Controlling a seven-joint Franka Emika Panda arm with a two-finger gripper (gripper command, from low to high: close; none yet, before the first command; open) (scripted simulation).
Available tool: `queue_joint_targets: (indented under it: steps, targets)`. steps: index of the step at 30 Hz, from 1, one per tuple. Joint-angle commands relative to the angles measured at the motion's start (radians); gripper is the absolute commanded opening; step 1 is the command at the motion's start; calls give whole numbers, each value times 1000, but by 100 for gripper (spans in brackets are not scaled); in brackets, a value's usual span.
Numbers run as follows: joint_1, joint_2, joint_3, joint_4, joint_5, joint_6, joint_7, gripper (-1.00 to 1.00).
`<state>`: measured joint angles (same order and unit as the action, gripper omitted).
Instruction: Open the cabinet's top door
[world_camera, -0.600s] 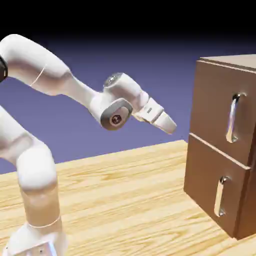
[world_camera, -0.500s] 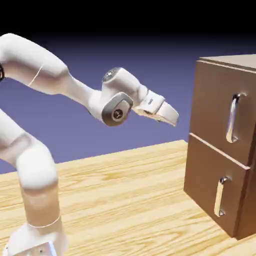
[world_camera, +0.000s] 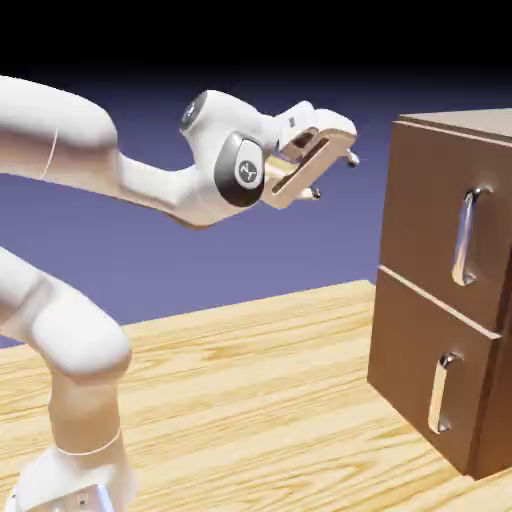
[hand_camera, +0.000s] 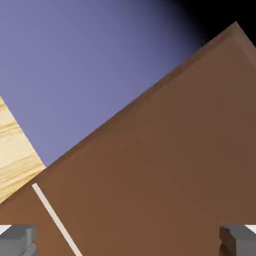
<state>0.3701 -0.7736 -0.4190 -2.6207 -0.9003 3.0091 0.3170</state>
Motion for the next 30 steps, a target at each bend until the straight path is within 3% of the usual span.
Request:
queue_joint_targets:
  steps: [1,30]
  targets:
    - [17,-10,-20,9,-44,-1,-21,0]
    - [519,-295,-607,274,-1305,-40,-615,0]
